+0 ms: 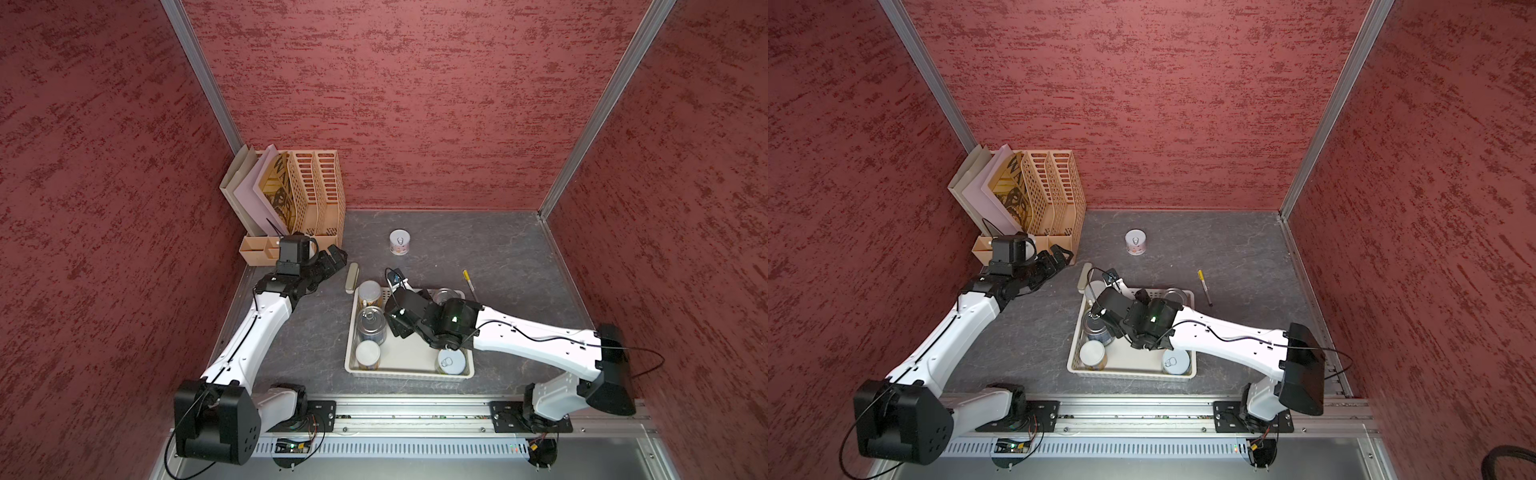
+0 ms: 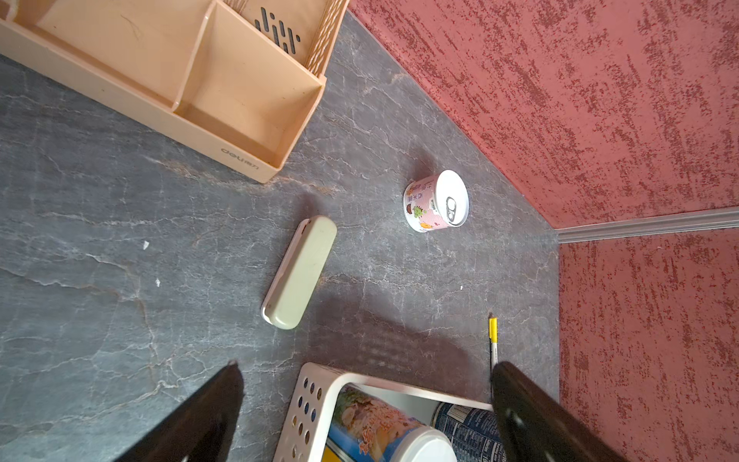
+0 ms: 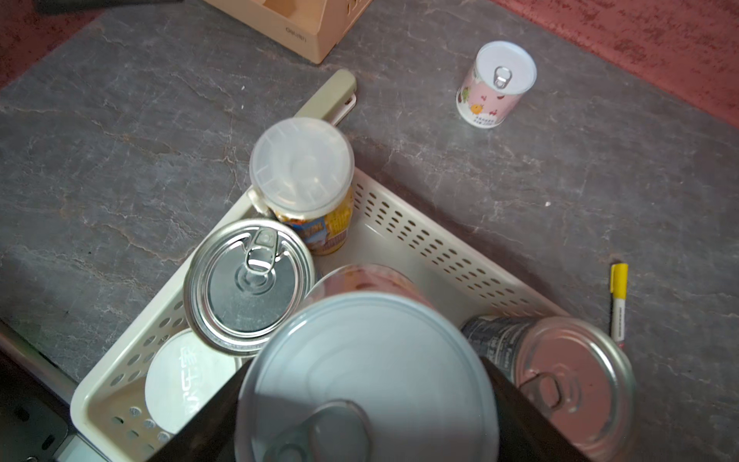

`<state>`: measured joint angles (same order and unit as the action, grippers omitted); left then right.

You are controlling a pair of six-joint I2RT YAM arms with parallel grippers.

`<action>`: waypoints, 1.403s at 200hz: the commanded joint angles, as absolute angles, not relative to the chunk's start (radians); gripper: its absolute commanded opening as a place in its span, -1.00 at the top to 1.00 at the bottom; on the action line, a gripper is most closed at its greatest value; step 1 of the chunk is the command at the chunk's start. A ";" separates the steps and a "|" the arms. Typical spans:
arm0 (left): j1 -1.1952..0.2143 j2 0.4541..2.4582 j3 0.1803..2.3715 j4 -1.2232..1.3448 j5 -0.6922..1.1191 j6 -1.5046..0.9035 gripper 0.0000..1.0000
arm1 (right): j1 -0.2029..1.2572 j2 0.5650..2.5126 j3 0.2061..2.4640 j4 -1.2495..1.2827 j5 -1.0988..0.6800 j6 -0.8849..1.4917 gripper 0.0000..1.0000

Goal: Put the canned food in the basket
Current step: Place the canned food in the basket.

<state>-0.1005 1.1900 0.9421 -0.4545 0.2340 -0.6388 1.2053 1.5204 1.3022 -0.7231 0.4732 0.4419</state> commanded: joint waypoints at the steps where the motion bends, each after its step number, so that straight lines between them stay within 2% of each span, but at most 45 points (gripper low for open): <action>1: -0.104 1.172 0.942 -0.447 0.229 -0.640 -0.99 | 1.243 1.503 1.286 -0.650 0.528 0.505 0.11; 60: -0.104 1.172 0.942 -0.448 0.229 -0.641 -0.99 | 1.290 1.568 1.222 -0.662 0.495 0.597 0.14; 167: -0.106 1.175 0.940 -0.449 0.229 -0.643 -0.99 | 1.348 1.502 1.044 -0.711 0.431 0.759 0.17; 250: -0.106 1.180 0.939 -0.445 0.230 -0.643 -0.99 | 1.357 1.537 0.942 -0.746 0.375 0.843 0.16; 280: -0.105 1.178 0.937 -0.443 0.229 -0.643 -0.99 | 1.357 1.551 0.923 -0.752 0.344 0.860 0.08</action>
